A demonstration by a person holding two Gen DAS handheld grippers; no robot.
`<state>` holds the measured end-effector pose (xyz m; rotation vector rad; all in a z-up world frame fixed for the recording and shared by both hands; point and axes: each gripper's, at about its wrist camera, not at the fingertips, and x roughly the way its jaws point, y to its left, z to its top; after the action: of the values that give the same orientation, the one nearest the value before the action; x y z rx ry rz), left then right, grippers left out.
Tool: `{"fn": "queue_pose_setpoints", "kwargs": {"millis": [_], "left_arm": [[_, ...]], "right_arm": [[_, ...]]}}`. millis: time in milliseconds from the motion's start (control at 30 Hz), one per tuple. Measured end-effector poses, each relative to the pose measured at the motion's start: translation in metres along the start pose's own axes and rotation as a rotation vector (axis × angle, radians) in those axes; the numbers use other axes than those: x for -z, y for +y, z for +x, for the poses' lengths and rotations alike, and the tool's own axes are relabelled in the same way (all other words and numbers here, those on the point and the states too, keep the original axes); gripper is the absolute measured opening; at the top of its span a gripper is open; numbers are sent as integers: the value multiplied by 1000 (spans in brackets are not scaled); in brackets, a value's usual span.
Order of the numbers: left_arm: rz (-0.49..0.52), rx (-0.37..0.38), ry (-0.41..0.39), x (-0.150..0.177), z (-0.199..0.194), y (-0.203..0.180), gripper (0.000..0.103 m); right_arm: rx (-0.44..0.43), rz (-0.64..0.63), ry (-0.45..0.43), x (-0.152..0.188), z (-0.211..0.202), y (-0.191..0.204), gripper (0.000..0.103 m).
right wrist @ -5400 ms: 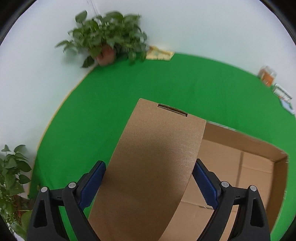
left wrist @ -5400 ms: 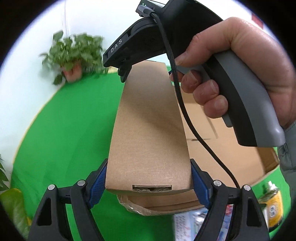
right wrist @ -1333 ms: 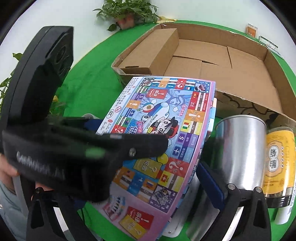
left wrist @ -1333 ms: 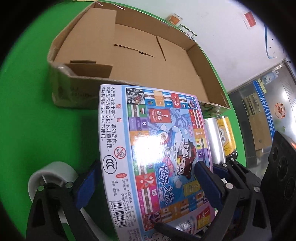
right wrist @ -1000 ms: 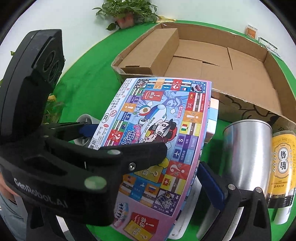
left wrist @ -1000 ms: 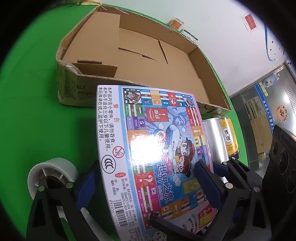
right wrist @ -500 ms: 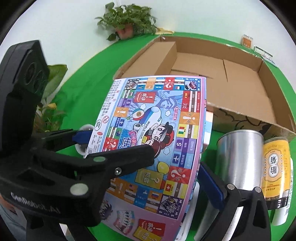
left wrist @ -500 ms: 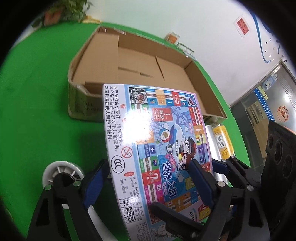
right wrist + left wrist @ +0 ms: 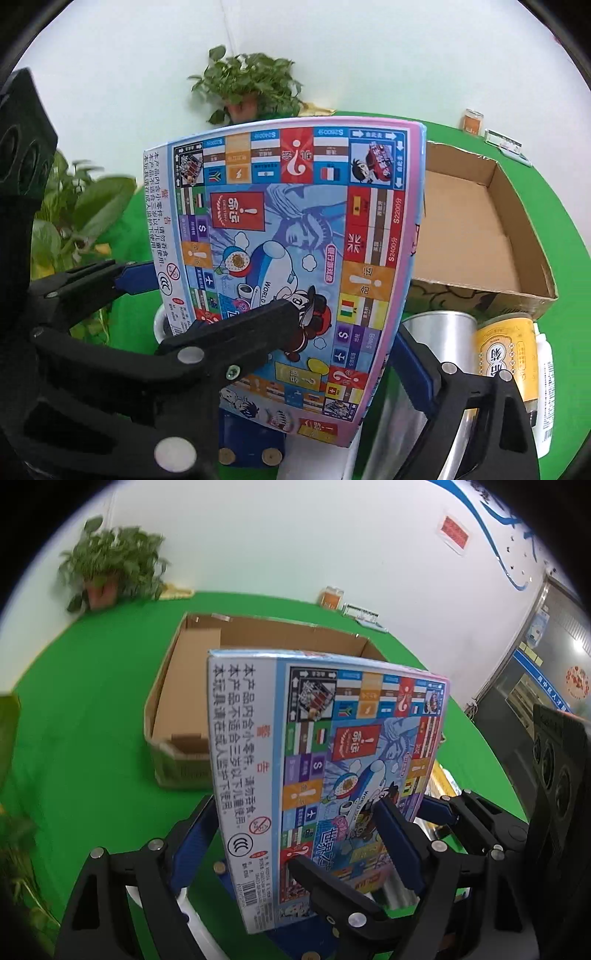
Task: Organize rigid objects
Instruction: 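Carry the board-game box over the cardboard box and lower it inside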
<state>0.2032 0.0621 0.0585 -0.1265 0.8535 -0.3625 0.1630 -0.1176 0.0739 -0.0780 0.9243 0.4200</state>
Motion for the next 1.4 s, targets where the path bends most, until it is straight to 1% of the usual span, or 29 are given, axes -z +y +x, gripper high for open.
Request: {"fn": "queue_pose_setpoints", "kwargs": {"millis": [133, 267, 367, 567, 733, 800, 867, 967, 1067, 1233, 1300, 1400], "left_arm": [[33, -17, -49, -11, -8, -10, 85], [54, -13, -84, -24, -13, -16, 85], [65, -13, -102, -33, -14, -22, 85], [96, -6, -146, -62, -12, -34, 85], [96, 5, -148, -85, -4, -35, 85], [89, 4, -136, -95, 5, -34, 85], [86, -21, -118, -107, 16, -31, 85], [65, -39, -77, -123, 32, -26, 85], [48, -56, -37, -132, 52, -17, 85], [1, -68, 48, -133, 90, 2, 85], [-20, -76, 95, -130, 107, 11, 83], [-53, -100, 187, -121, 138, 24, 83]], "right_arm": [[-10, 32, -61, -10, -14, -9, 91], [-2, 35, -111, -22, -26, -16, 91], [7, 42, -134, -30, -34, -24, 91], [23, 58, -183, -50, -51, -39, 91], [35, 51, -187, -73, -52, -51, 91], [33, 48, -169, -84, -45, -57, 91], [20, 50, -138, -98, -32, -60, 91], [-12, 32, -90, -125, -9, -67, 91], [-43, 38, -52, -139, 14, -78, 91], [-74, 44, 37, -152, 62, -86, 91], [-89, 45, 77, -149, 85, -91, 91], [-112, 55, 137, -142, 122, -99, 91]]}}
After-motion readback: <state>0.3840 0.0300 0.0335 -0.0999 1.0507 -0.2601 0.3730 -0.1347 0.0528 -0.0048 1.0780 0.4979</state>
